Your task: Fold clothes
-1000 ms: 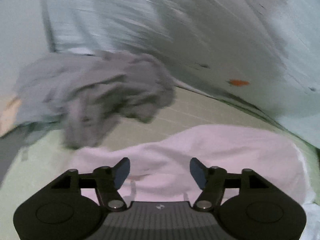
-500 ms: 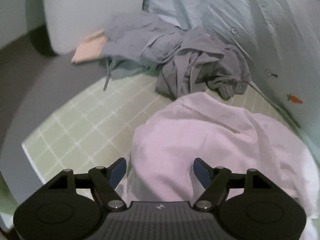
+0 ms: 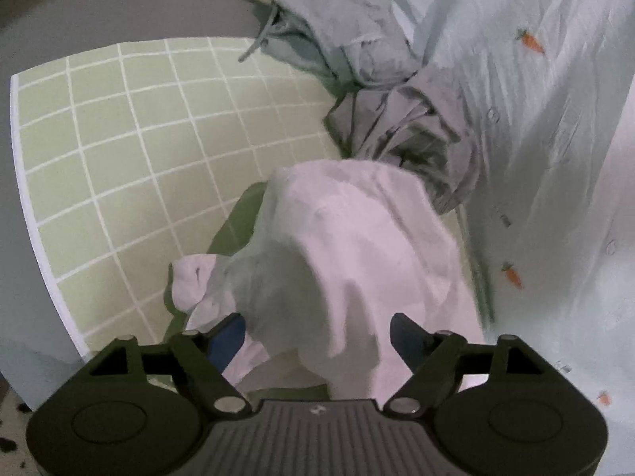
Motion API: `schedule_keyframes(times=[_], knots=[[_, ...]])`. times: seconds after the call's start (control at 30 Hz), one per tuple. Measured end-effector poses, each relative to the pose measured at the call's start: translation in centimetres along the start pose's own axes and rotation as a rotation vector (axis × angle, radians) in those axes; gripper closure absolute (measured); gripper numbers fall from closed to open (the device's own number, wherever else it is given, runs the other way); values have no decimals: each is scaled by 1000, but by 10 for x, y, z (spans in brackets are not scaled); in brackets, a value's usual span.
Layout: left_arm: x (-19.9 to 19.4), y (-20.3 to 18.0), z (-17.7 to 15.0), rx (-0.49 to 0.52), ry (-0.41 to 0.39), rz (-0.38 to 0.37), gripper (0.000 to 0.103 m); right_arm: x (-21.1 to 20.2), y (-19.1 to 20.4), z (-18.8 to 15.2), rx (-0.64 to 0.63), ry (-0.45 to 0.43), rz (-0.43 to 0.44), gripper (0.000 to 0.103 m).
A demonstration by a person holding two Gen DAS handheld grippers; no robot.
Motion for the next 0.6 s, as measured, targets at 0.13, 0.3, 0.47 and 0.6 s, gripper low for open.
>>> schedule_keyframes(times=[0.13,0.3,0.47,0.6], knots=[[7,2,-9,42,29,29,22,-1,-16,-4,33,9,-44,2],[21,-1,-11,102,48,58,23,13,-23,-5,-11,19,-86,1],[33,-10,-12,183,49,112,24,22,-16,-3,-141,12,-134,1],[42,-16,-12,206,35,149,24,38,-7,3,-257,1,-189,0]])
Point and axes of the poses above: each gripper's, at about its wrist camera, not at the fingertips, and x roughly the way its jaws point, y to its left, z to its top, the point moved 8 cm from there along x, roughly the way its jaws point, and after that the axes turned 10 degrees about -y, right-handed, at the moved point
